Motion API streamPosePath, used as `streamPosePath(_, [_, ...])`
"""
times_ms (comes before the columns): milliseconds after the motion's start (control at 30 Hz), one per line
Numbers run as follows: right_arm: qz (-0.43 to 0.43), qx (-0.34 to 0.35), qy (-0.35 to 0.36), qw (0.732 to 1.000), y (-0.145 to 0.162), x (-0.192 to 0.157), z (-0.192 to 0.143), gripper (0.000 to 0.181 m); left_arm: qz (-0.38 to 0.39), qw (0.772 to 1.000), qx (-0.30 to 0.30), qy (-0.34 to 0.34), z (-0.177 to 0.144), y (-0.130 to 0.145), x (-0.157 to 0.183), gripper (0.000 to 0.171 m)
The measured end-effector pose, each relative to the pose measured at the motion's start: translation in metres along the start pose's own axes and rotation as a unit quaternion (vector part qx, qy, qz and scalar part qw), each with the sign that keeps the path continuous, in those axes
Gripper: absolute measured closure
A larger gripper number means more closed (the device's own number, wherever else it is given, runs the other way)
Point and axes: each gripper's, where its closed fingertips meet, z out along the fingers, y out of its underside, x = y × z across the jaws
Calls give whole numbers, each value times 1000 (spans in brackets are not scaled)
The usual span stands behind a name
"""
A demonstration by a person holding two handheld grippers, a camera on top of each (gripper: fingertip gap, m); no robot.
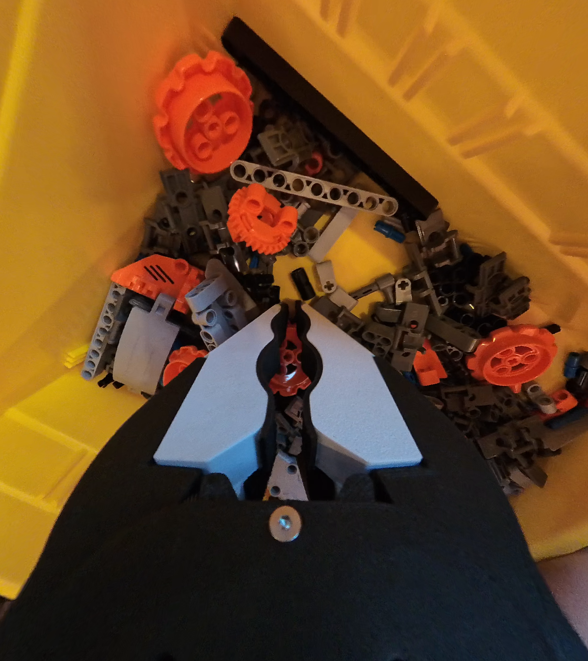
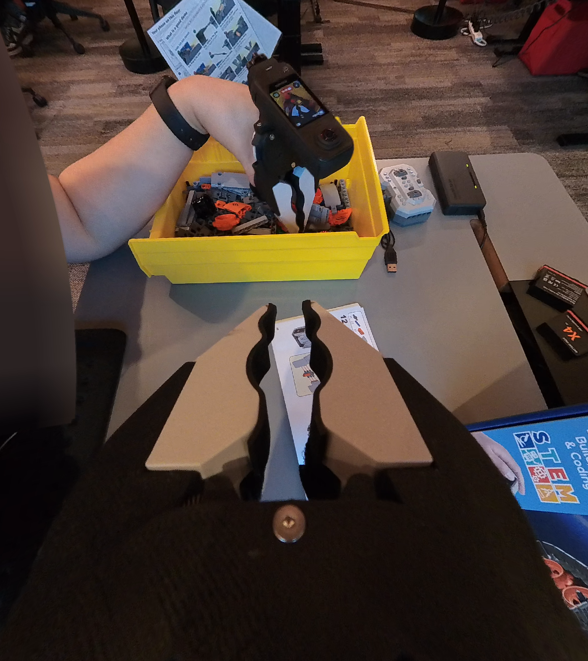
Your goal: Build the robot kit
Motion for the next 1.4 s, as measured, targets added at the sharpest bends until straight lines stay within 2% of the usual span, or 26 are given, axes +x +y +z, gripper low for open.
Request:
streamPosePath(200, [-1,-3,1,1000,1,0,-1,167,11,1000,15,-16,-5,-2,-4,161])
streamPosePath(733, [-3,-10,-3,1000,4,-1,0,167,67,996,30,-47,-2,-5,-8,157])
streamPosePath(833, [-4,-13,-3,1000,5,-1,0,167,62,997,28,-33,-2,-3,-3,162])
streamPosePath(900, [-3,-12,-3,1000,5,-1,0,167,65,997,19,-34,-2,0,-3,160])
streamPosePath(1033, [-2,-11,-3,1000,5,0,-1,167,64,997,42,-31,-6,-5,-2,160])
streamPosePath(1167, [-2,-13,-5,1000,6,-1,0,166,63,997,37,-39,-4,-4,-5,154])
streamPosePath(1400, [-1,-17,-5,1000,7,0,1,166,28,998,48,-16,-4,-7,-3,150])
